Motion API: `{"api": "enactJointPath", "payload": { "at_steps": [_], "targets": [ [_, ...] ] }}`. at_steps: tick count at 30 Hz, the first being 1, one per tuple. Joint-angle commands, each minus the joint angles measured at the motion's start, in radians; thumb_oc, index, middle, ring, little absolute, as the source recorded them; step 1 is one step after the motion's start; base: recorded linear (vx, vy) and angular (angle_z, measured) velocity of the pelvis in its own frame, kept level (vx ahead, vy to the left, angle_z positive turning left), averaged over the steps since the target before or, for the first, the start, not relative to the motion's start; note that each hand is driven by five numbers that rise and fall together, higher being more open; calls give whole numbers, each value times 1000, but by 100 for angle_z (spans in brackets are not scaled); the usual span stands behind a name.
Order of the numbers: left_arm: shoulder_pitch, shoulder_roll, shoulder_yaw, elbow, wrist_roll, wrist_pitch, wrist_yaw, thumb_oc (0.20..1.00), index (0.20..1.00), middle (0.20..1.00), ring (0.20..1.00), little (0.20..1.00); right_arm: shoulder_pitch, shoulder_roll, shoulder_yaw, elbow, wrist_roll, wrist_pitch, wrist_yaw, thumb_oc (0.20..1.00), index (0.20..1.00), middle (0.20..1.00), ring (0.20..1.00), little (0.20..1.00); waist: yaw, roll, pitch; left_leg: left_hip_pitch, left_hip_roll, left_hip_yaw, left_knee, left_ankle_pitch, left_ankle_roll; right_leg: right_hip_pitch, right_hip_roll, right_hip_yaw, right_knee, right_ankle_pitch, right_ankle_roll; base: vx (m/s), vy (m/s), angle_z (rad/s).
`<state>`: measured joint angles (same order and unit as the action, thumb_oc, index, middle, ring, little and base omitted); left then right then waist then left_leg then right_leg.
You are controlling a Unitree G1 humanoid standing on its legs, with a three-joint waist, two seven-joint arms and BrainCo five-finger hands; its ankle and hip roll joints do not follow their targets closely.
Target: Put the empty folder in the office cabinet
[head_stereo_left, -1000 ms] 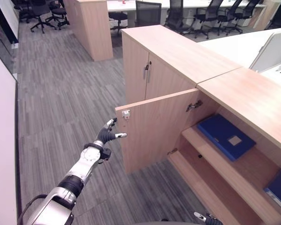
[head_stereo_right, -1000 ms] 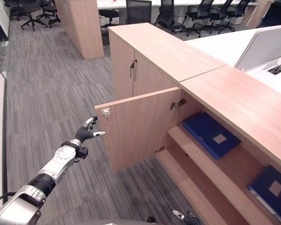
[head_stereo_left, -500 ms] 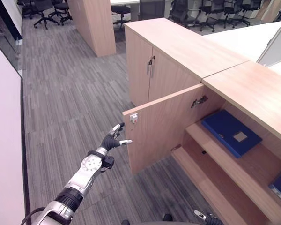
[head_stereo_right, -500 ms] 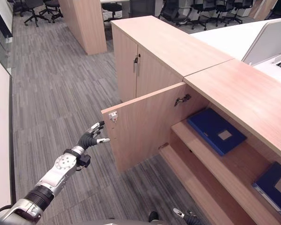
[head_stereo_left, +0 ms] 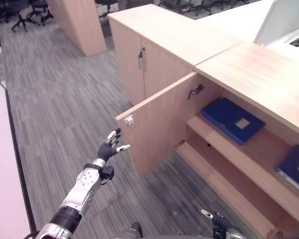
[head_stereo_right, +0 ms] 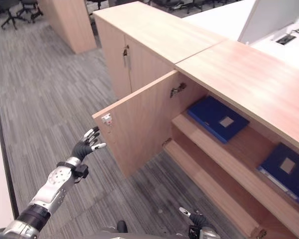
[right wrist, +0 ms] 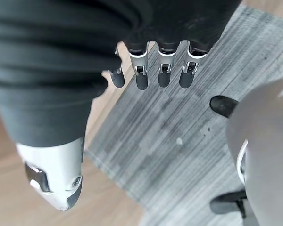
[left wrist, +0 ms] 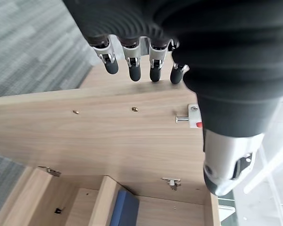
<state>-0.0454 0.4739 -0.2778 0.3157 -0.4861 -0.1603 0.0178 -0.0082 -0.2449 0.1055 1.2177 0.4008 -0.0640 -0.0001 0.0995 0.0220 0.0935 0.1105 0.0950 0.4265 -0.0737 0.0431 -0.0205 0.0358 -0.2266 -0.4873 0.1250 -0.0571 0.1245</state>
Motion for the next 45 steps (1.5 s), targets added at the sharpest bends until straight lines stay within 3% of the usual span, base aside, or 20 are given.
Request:
{"api": "enactJointPath", "payload": {
  "at_steps": [1,5,6,7,8,9,10,12,16,17,19,23,30,34,45],
  "targets": [
    [-214,-181,-220,-98,40,-34,-142,1000,1000,1000,1000,1000,-41,-2,36,8,-6,-21,0,1000,1000,1000,1000,1000,-140,-24,-31,-27,3,-29,41,-33,-43,81,40,34,-134,54,36,-9,-184,-28],
    [-243,-202,-232,-84,34,-31,-131,1000,1000,1000,1000,1000,-40,-24,32,10,8,-19,-3,1000,1000,1000,1000,1000,-174,-31,-17,-74,65,-7,206,-31,-83,108,70,83,-175,41,7,-3,-179,-19],
    [-246,-211,-233,-80,28,-29,-124,1000,1000,1000,1000,1000,-40,-31,38,14,15,-17,-6,1000,1000,1000,1000,1000,-182,-30,-8,-88,107,-14,303,-9,-96,125,95,119,-190,25,-14,23,-191,-28],
    [-250,-215,-234,-77,26,-28,-114,1000,1000,1000,1000,1000,-44,-38,43,16,13,-15,-8,1000,1000,1000,1000,1000,-176,-26,4,-116,127,-55,364,46,-114,130,106,141,-188,17,-24,2,-140,-36],
    [-252,-215,-234,-76,26,-28,-114,1000,1000,1000,1000,1000,-45,-38,42,16,13,-15,-8,1000,1000,1000,1000,1000,-176,-25,1,-123,129,-56,363,51,-114,122,107,141,-187,20,-27,-20,-61,-49],
    [-252,-222,-223,-73,18,-32,-101,1000,1000,1000,1000,1000,-51,-49,50,17,9,-8,-13,1000,1000,1000,1000,1000,-171,-22,15,-142,126,-160,396,79,-123,125,117,180,-188,16,-36,-24,-28,-43],
    [-253,-222,-223,-73,19,-32,-101,1000,1000,1000,1000,1000,-51,-49,50,17,9,-8,-13,1000,1000,1000,1000,1000,-171,-22,13,-144,125,-160,392,85,-121,121,115,180,-187,19,-37,0,-23,-36],
    [-243,-221,-214,-80,7,-35,-94,1000,1000,1000,1000,1000,-54,-55,50,18,11,-4,-17,1000,1000,1000,1000,1000,-160,-21,9,-130,86,-275,354,49,-106,117,112,227,-192,23,-28,47,18,-58],
    [-207,-204,-202,-104,0,-46,-96,1000,1000,1000,1000,1000,-55,-70,60,34,-7,-4,-17,1000,1000,1000,1000,1000,-114,-14,-3,-127,-21,-576,174,-41,-96,103,110,342,-201,23,-10,128,40,-98],
    [-197,-198,-199,-112,-3,-44,-96,1000,1000,1000,1000,1000,-61,-73,61,40,-14,-4,-21,1000,1000,1000,1000,1000,-101,-6,-2,-150,-38,-651,137,-26,-94,103,119,375,-201,20,-9,151,21,-63],
    [-173,-183,-189,-126,-12,-46,-109,1000,1000,1000,1000,1000,-67,-77,55,50,-26,-4,-24,1000,1000,1000,1000,1000,-93,4,0,-149,-52,-703,71,-9,-100,112,134,415,-200,7,-7,108,22,-134],
    [-142,-175,-161,-125,0,-47,-113,1000,1000,1000,1000,1000,-54,-64,37,42,-31,-3,-11,1000,1000,1000,1000,1000,-111,21,-21,-95,-23,-648,7,14,-107,126,136,436,-207,8,4,115,86,-106],
    [-150,-129,-74,-43,38,-60,-61,1000,1000,1000,1000,1000,-37,-22,43,17,-37,-2,1,1000,1000,1000,1000,1000,-141,0,-46,-39,-27,-556,-14,-18,-80,115,110,487,-204,22,22,98,77,-60],
    [-262,-67,-22,156,114,-58,9,1000,1000,1000,1000,1000,-12,-13,52,4,-44,3,16,1000,1000,1000,1000,1000,-171,-16,-67,-2,-27,-475,-14,-58,-62,115,88,532,-202,22,41,107,83,-33],
    [-565,108,-41,522,158,-45,32,1000,1000,1000,1000,1000,12,-46,42,16,-32,4,36,1000,1000,1000,1000,1000,-231,-35,-85,35,-33,-332,-14,-95,-45,60,57,605,-194,67,102,62,82,-39]
  ]
}}
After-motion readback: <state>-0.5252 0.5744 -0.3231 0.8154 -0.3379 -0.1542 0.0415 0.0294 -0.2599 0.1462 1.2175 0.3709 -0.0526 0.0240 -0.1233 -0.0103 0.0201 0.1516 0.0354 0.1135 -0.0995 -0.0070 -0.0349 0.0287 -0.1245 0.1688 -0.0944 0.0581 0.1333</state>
